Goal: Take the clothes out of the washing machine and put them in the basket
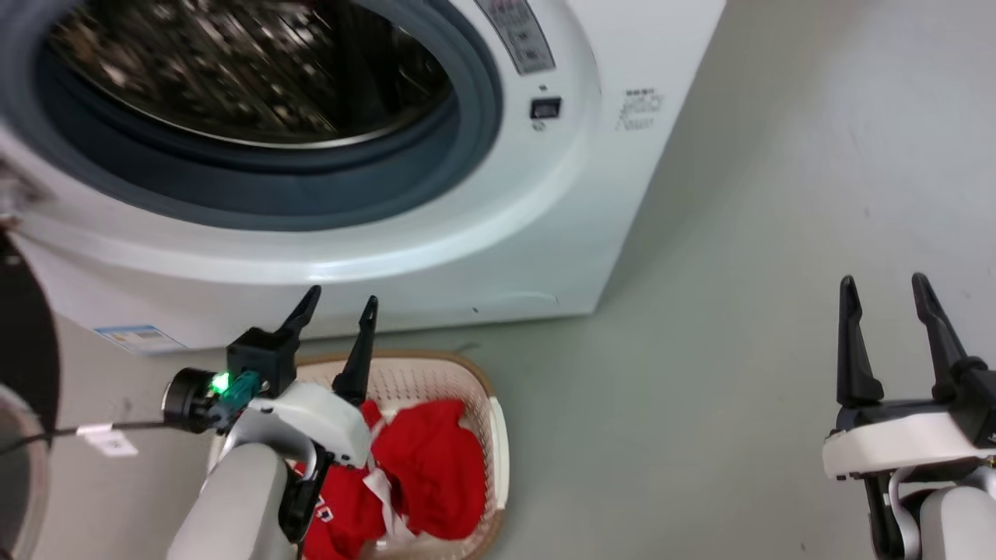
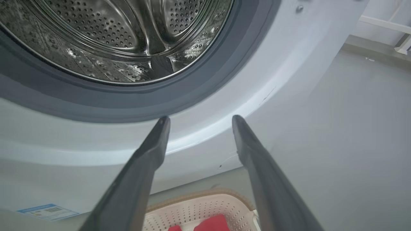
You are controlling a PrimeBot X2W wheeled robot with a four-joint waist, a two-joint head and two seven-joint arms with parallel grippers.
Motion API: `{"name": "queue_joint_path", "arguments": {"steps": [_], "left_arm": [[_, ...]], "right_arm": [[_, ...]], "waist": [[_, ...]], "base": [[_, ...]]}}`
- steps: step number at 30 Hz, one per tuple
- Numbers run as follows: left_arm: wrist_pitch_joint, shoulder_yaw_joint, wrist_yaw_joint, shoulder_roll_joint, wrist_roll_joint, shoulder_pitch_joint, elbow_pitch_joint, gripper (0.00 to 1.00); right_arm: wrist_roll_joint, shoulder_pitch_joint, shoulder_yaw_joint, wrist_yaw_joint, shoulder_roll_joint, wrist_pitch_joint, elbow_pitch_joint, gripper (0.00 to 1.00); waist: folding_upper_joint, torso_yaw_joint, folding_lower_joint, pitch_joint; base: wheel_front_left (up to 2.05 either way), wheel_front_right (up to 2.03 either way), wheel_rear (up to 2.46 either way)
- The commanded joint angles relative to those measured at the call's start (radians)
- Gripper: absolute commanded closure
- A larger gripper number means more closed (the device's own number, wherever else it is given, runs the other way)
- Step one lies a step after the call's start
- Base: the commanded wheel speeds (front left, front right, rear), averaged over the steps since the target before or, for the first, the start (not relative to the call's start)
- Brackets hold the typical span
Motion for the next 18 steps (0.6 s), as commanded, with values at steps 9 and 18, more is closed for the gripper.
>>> {"name": "queue_joint_path", "arguments": {"steps": [9, 18], "left_arm": [[-0.003, 0.132, 0.038, -0.030, 0.097, 0.210, -0.248, 0.00], [-0.003, 0.227, 0.090, -0.084, 0.158, 0.422, -0.440, 0.00]], "right_arm": [[-0.003, 0.093, -0.009, -0.001, -0.001, -0.002, 0.023, 0.00], [0.024, 0.181, 0.004, -0.001, 0.000, -0.002, 0.012, 0.00]], "waist": [[-0.0001, 0.115, 0.0002, -0.243], [-0.0001, 0.125, 0.0002, -0.331]], "base": [[0.00, 0.00, 0.00], [0.00, 0.00, 0.00]]}}
